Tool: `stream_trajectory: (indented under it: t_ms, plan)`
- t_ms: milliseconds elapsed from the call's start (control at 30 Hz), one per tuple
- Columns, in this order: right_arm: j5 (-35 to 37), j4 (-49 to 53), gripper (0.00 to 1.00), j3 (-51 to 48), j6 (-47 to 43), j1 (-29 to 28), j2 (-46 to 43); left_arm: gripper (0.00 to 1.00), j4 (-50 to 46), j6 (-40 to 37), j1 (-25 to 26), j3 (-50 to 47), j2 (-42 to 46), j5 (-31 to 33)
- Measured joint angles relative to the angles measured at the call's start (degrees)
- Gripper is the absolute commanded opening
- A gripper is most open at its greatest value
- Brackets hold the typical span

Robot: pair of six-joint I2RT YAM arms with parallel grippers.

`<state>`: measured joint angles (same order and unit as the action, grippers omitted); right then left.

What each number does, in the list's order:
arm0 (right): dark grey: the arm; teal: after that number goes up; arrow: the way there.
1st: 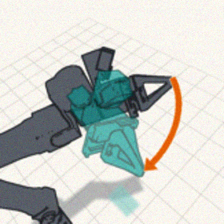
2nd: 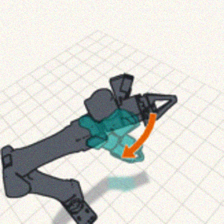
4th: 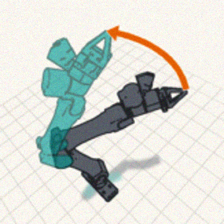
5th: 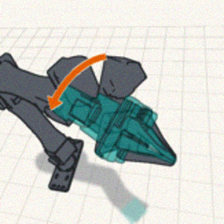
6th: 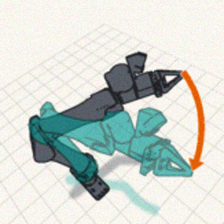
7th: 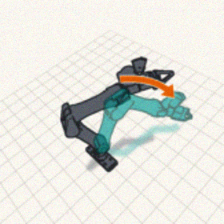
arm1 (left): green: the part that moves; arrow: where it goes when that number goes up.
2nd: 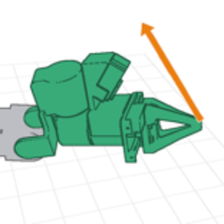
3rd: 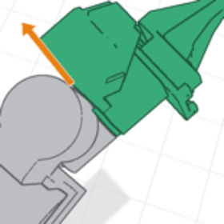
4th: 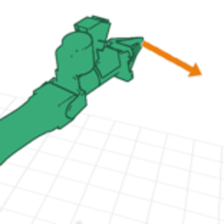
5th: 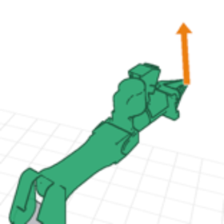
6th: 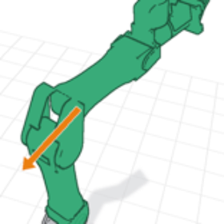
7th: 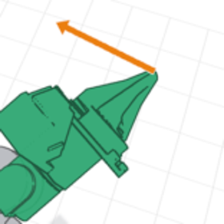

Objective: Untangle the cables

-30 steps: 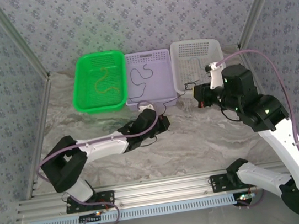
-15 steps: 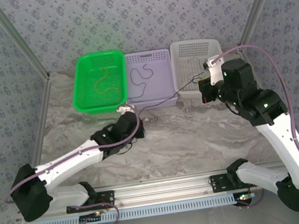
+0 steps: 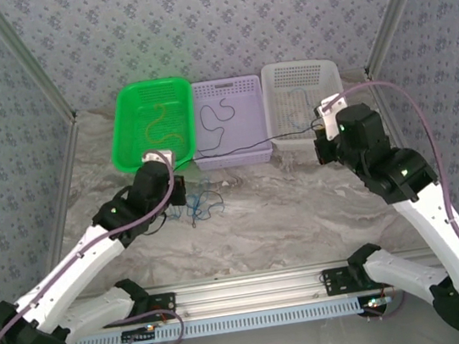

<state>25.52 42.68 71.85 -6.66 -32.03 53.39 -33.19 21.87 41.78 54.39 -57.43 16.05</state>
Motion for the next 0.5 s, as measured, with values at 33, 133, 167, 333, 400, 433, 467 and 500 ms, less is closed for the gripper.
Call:
stream_trajectory:
  t_ms: [33, 133, 167, 333, 400, 433, 467, 500]
  plan:
    - [2.5, -1.1, 0.0, -0.4, -1.7, -1.5, 0.5, 0.0, -0.7, -0.5, 0.0, 0.0, 0.0, 0.0]
    - [7.1, -3.2, 0.0, -1.1, -4.9, -4.8, 2.8, 0.0, -3.0, -1.8, 0.0, 0.2, 0.2, 0.3]
    - [7.4, -3.5, 0.0, -1.4, -5.4, -5.4, 3.5, 0.0, -3.7, -2.0, 0.0, 0.3, 0.3, 0.4]
    - [3.2, -3.0, 0.0, -2.3, -4.3, -6.1, 4.4, 0.0, -6.2, -2.4, 0.0, 3.0, 1.6, -0.7]
    - [0.6, -2.5, 0.0, -2.3, -1.9, -6.1, 4.8, 0.0, -6.3, -2.4, 0.0, 4.9, 1.9, -1.9]
    - [-0.3, -2.1, 0.0, -2.3, 0.0, -6.1, 5.5, 0.0, -6.2, -2.3, 0.0, 5.8, 1.9, -2.7]
    - [-0.9, -1.5, 0.0, -2.3, 2.1, -6.2, 6.6, 0.0, -6.2, -2.3, 0.0, 6.5, 1.9, -3.4]
    - [-1.1, -0.8, 0.0, -2.3, 4.6, -6.1, 7.8, 0.0, -6.2, -2.1, 0.0, 7.1, 1.8, -4.3]
